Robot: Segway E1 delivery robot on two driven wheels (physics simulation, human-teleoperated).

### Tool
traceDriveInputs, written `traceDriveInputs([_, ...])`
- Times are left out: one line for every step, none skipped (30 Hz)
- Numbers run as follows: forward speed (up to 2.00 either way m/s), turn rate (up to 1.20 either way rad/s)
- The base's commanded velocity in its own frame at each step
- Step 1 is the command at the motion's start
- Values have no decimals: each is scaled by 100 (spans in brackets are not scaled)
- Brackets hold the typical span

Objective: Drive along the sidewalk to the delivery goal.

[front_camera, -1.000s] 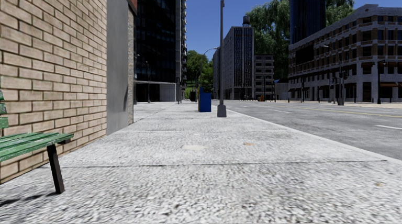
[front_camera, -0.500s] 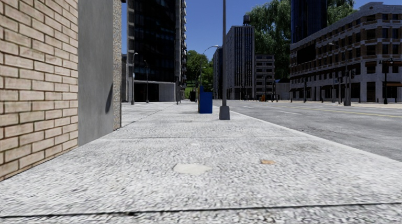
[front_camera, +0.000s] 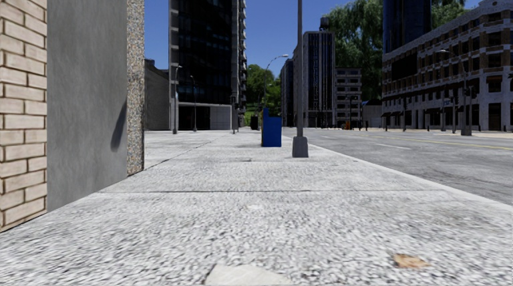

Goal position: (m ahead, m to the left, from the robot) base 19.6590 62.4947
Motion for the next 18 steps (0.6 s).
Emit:
traceDriveInputs([195,0])
traceDriveInputs([195,0])
traceDriveInputs([195,0])
traceDriveInputs([195,0])
traceDriveInputs([195,0])
traceDriveInputs([195,0])
traceDriveInputs([195,0])
traceDriveInputs([195,0])
traceDriveInputs([195,0])
traceDriveInputs([195,0])
traceDriveInputs([195,0])
traceDriveInputs([195,0])
traceDriveInputs([195,0])
traceDriveInputs([195,0])
traceDriveInputs([195,0])
traceDriveInputs([195,0])
traceDriveInputs([196,0])
traceDriveInputs([196,0])
